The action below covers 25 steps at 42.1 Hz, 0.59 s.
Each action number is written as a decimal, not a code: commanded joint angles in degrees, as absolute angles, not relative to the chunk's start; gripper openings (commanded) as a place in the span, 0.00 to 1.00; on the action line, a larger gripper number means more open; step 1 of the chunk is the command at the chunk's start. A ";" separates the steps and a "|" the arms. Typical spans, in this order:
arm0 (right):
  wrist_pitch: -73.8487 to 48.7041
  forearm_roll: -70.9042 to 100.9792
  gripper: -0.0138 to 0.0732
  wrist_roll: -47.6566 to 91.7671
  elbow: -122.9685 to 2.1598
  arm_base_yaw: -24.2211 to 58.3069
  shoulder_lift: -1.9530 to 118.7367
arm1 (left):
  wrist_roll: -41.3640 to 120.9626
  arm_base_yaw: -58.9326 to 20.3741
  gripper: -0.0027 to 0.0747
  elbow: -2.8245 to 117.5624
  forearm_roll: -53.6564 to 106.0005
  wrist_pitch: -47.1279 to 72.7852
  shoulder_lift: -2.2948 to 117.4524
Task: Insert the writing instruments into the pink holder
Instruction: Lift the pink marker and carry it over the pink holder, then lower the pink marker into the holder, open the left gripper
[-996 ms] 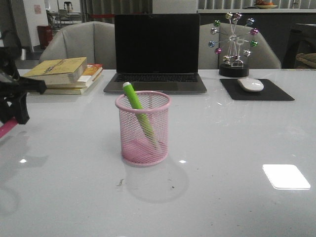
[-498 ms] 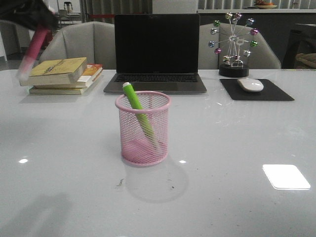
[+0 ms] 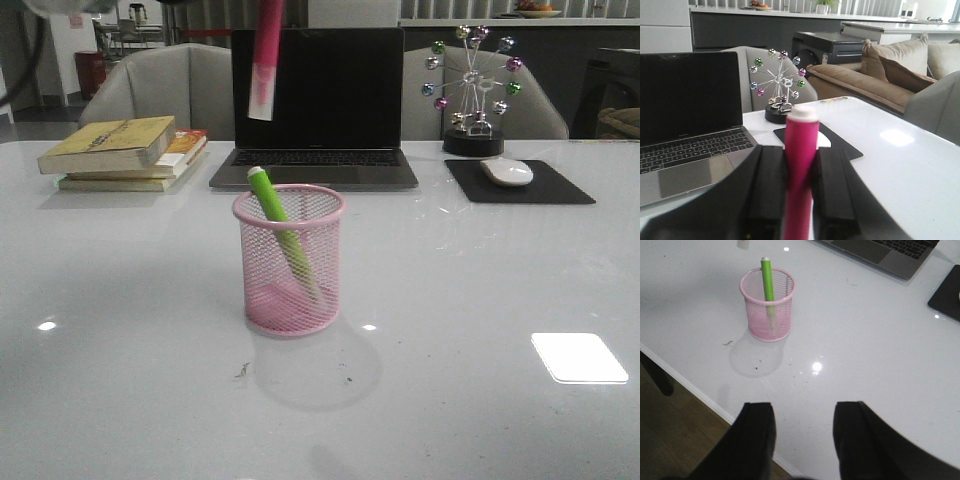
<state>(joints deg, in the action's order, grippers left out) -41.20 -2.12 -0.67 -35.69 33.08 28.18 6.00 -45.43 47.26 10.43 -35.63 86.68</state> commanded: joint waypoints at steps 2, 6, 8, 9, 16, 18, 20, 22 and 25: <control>-36.59 -2.74 0.62 0.00 -37.16 32.85 28.22 | 5.89 -47.34 0.15 48.62 10.75 -46.51 89.15; -36.59 -2.74 0.62 0.00 -37.16 32.85 28.22 | 5.89 -47.59 0.15 48.62 10.75 -47.83 92.47; -36.59 -2.74 0.62 0.00 -37.16 32.85 28.22 | 5.89 -47.59 0.15 48.62 10.75 -48.75 94.16; -36.59 -2.74 0.62 0.00 -37.16 32.85 28.22 | 5.89 -47.59 0.15 48.62 10.75 -49.12 94.86; -36.59 -2.74 0.62 0.00 -37.16 32.85 28.22 | 5.89 -47.59 0.15 48.62 10.75 -50.18 99.99; -36.59 -2.74 0.62 0.00 -37.16 32.85 28.22 | 5.89 -47.59 0.15 48.62 10.75 -50.28 101.19; -36.59 -2.74 0.62 0.00 -37.16 32.85 28.22 | 5.89 -47.59 0.17 48.62 10.75 -50.28 102.07; -36.59 -2.74 0.62 0.00 -37.16 32.85 28.22 | 5.89 -47.59 0.20 48.62 10.75 -50.28 103.01; -36.59 -2.74 0.62 0.00 -37.16 32.85 28.22 | 5.89 -47.59 0.30 48.62 10.75 -50.16 103.51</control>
<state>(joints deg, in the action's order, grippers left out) -41.20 -2.12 -0.67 -35.69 33.08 28.18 6.00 -47.19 47.26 10.79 -44.72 105.53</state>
